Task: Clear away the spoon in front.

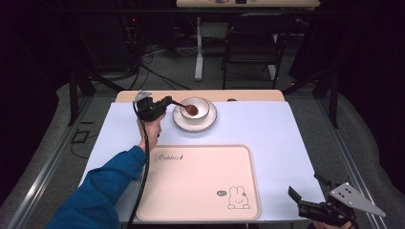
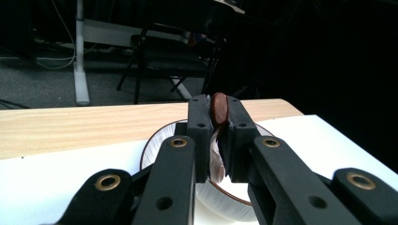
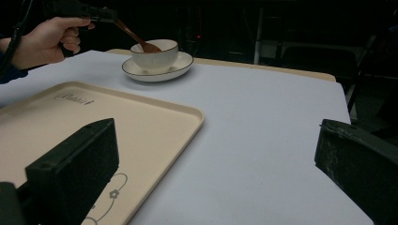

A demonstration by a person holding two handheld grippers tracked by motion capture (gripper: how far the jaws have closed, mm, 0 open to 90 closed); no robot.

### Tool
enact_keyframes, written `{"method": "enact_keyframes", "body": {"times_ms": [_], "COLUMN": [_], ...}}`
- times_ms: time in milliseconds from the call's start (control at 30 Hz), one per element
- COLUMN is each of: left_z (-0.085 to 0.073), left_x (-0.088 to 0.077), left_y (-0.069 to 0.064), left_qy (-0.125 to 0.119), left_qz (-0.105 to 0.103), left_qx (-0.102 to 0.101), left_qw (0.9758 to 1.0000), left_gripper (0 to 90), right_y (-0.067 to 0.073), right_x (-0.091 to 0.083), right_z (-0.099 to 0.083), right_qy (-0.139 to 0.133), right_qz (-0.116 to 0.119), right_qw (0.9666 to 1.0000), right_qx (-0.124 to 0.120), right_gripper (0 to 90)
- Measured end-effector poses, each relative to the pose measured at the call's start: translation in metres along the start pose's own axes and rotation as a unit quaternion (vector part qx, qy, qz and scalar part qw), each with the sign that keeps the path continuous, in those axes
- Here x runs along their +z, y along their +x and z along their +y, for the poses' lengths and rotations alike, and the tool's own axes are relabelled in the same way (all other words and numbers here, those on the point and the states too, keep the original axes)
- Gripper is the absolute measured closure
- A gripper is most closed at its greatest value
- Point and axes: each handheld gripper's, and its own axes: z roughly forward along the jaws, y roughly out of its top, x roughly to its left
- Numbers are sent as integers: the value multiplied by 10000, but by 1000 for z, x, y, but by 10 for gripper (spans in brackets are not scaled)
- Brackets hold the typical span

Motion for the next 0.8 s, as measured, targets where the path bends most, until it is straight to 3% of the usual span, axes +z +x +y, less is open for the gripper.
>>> {"method": "enact_keyframes", "body": {"times_ms": [433, 800], "left_z": [13, 23], "left_x": [-13, -30], "left_y": [-4, -9], "left_qy": [-146, -179], "left_qz": [-123, -357], "left_qx": [52, 100], "left_qw": [9998, 9992], "left_gripper": [832, 832], "right_y": [0, 0], "right_x": [0, 0], "right_z": [0, 0], "right_qy": [-8, -7], "right_qz": [1, 1], "right_qw": [10000, 10000], "right_qx": [-8, 4], "right_gripper": [0, 0]}}
